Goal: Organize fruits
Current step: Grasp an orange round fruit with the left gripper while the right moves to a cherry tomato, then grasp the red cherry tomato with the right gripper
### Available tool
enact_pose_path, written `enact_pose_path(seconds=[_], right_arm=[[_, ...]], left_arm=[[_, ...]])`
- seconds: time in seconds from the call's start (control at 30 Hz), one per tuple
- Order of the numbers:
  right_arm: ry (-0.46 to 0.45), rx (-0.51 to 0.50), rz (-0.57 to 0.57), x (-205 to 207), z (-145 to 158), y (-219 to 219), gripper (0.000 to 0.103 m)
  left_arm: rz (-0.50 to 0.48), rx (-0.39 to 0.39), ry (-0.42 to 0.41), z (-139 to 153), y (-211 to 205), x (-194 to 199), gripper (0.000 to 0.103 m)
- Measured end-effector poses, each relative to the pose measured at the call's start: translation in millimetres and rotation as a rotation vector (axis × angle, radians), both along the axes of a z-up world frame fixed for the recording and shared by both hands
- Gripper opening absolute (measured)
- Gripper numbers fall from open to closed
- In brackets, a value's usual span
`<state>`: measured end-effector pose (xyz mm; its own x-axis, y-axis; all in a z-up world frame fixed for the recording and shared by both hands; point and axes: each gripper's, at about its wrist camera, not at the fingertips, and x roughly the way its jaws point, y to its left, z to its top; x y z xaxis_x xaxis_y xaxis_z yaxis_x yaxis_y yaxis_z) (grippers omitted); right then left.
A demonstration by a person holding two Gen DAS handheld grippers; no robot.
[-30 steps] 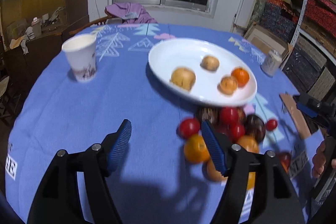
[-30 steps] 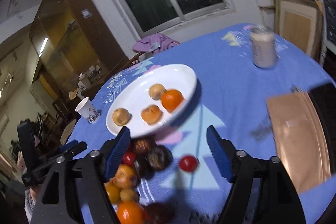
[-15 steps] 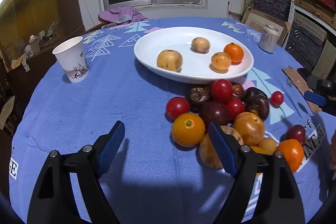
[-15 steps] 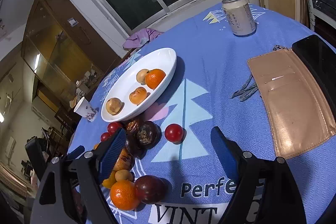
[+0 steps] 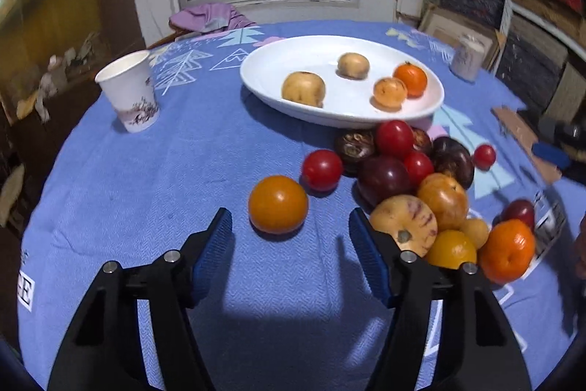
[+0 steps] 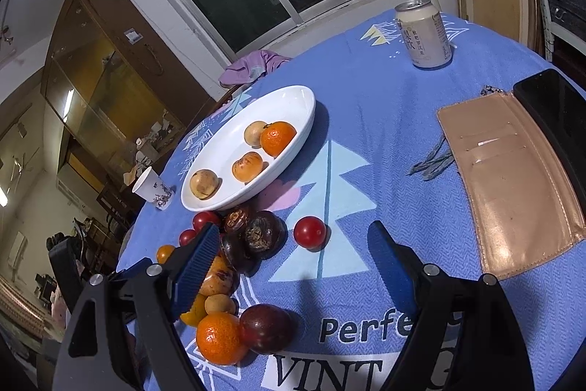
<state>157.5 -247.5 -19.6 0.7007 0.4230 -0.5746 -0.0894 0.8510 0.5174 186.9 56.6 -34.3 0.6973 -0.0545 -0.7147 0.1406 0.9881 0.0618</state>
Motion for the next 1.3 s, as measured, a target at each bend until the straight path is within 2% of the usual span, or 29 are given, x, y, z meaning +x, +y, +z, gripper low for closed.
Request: enact_pose_path(seconds=[0.07, 0.13, 0.23, 0.3, 0.43, 0.63, 0.8, 0.97, 1.0, 1.03, 1.17, 1.3], right_arm=[[0.001, -0.002, 0.001, 0, 0, 0, 0.084], [-0.001, -0.007, 0.001, -1, 0, 2, 0.084], [-0.002, -0.019, 0.008, -1, 0, 4, 0.084], [0.000, -0.023, 0.011, 0, 0, 5, 0.084], [0.005, -0.037, 0.013, 1, -2, 7, 0.084], [0.023, -0.079, 0.033, 5, -7, 14, 0.084], [0.037, -0.095, 0.056, 9, -10, 18, 0.083], [0.069, -0.020, 0.071, 19, -15, 14, 0.077], [0.070, -0.018, 0.068, 21, -15, 14, 0.074], [0.070, -0.025, 0.067, 22, -15, 15, 0.066], [0.068, -0.108, 0.070, 26, -15, 24, 0.048], [0.056, -0.214, 0.068, 32, -13, 35, 0.047]], left_arm=[[-0.002, 0.003, 0.016, -5, -3, 2, 0.060], [0.017, -0.043, 0.036, -7, 5, 9, 0.051], [0.029, -0.089, 0.039, -7, 14, 15, 0.045], [0.021, -0.087, 0.029, -6, 12, 16, 0.042], [-0.004, -0.066, 0.007, -4, 4, 19, 0.042], [0.012, -0.116, 0.035, -7, 12, 26, 0.040], [0.007, -0.103, 0.034, -8, 9, 25, 0.040], [0.010, -0.102, 0.035, -9, 8, 25, 0.040], [0.010, -0.101, 0.035, -9, 8, 25, 0.040], [0.010, -0.100, 0.034, -9, 8, 24, 0.040], [0.016, -0.085, 0.038, -10, 7, 24, 0.040], [0.033, -0.084, 0.066, -14, 9, 29, 0.040]])
